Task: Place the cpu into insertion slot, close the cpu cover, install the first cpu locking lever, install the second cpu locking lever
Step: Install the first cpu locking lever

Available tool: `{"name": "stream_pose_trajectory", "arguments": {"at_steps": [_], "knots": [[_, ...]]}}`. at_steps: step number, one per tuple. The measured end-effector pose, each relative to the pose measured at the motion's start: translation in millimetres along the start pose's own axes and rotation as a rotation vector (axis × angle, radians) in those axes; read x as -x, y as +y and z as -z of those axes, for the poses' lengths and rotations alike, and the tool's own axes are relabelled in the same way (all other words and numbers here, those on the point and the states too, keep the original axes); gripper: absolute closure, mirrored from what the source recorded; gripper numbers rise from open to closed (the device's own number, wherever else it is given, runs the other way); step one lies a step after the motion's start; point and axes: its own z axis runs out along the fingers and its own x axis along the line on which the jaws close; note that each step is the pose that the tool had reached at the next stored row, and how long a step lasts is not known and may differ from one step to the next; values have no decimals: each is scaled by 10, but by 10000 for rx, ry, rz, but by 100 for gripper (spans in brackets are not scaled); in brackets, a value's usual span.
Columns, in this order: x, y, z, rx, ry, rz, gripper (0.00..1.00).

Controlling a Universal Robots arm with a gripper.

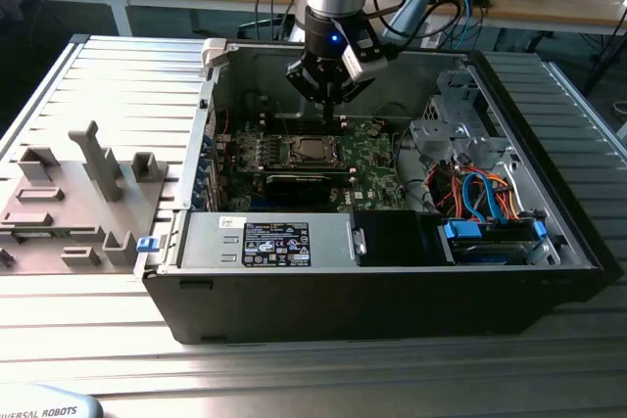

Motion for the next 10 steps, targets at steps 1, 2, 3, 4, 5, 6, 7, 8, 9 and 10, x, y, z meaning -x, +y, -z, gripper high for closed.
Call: {"name": "stream_pose_trajectory", "arguments": {"at_steps": [1,2,3,4,5,6,7,8,9,10], "knots": [[-6,0,0,1,0,0,89],[-10,0,0,0,0,-1,89],[-11,-1,0,0,0,0,89],[-15,-1,0,0,0,0,89],[-21,-1,1,0,0,-1,89],[-25,-2,0,0,0,0,89],[-27,-2,0,0,0,0,89],[-28,-2,0,0,0,1,89],[-29,-2,0,0,0,1,89],[-31,-2,0,0,0,1,89]]}}
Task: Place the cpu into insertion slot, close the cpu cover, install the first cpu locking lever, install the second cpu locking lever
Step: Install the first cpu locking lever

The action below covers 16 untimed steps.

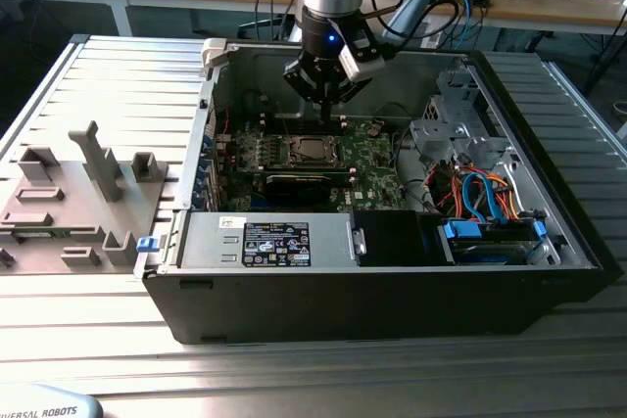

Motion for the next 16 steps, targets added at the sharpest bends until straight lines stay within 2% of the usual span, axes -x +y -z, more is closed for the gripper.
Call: {"name": "stream_pose_trajectory", "arguments": {"at_steps": [16], "knots": [[-35,-2,-1,-1,0,-1,89]]}}
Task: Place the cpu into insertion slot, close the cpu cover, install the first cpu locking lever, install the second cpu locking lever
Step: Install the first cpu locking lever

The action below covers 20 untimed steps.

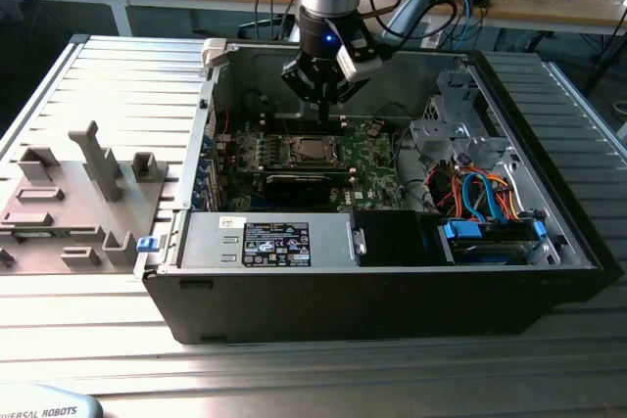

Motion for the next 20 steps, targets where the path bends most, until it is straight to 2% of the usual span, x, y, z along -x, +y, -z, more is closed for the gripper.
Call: {"name": "stream_pose_trajectory", "arguments": {"at_steps": [13,15,20], "knots": [[-41,-3,0,0,0,2,89],[-70,10,-1,0,0,0,89],[-90,10,-2,0,0,0,89]]}}
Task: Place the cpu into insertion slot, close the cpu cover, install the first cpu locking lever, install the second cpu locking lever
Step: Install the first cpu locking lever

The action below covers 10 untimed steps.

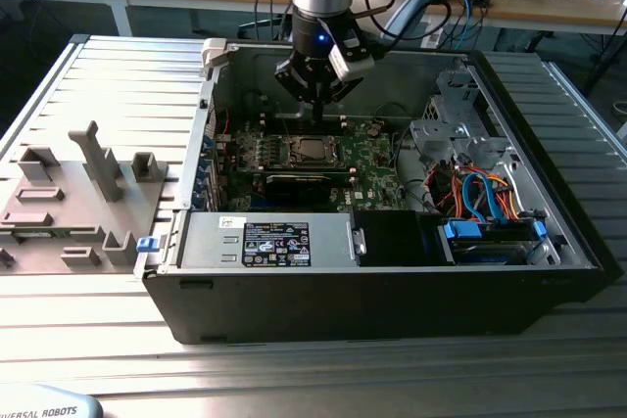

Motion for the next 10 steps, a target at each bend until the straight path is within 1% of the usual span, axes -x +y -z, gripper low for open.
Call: {"name": "stream_pose_trajectory", "arguments": {"at_steps": [10], "knots": [[-18,1,-3,0,0,0,89]]}}
